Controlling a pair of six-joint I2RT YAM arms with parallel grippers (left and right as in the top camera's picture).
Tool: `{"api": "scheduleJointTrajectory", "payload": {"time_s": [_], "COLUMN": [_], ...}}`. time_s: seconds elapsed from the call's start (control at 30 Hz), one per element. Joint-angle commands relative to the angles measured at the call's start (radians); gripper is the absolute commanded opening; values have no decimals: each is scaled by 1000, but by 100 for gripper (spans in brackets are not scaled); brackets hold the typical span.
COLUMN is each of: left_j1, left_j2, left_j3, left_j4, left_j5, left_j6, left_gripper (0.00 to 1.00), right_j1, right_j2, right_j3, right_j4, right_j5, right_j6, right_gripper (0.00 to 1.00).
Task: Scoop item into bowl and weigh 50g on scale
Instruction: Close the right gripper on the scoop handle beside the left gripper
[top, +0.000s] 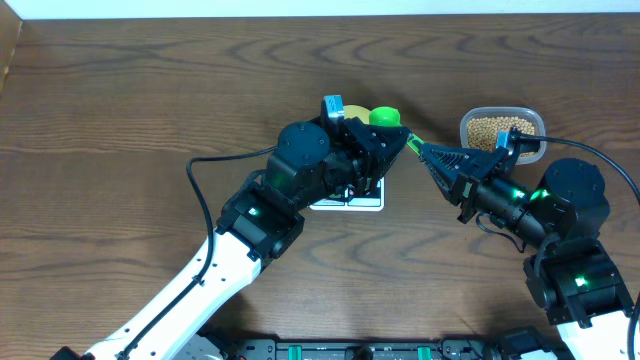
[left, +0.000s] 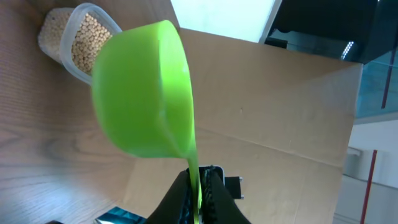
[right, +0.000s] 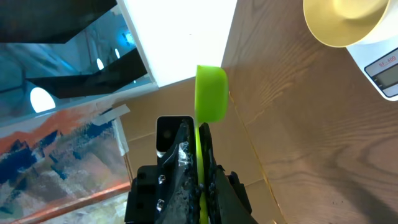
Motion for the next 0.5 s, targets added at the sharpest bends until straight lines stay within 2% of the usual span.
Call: {"api": "scheduleJointTrajectory", "payload": {"time_s": [0.0, 0.2, 0.3, 0.47], "left_j1": [0, 0, 0, 0], "left_j2": [6, 6, 6, 6], "left_j3": [18, 18, 18, 18], "left_j4": [5, 5, 5, 5], "left_j5": [-14, -14, -14, -32], "left_j6": [10, 10, 10, 11], "left_gripper": [8, 7, 8, 7], "right_j1": [3, 3, 3, 3], "right_j2": [-5, -5, -5, -5], "right_j3": [19, 19, 19, 19], "right_j4": [-1, -1, 2, 2], "right_j5": [-34, -38, -40, -40], "right_j6": [8, 7, -30, -90], "right_gripper": [1, 2, 5, 1]}}
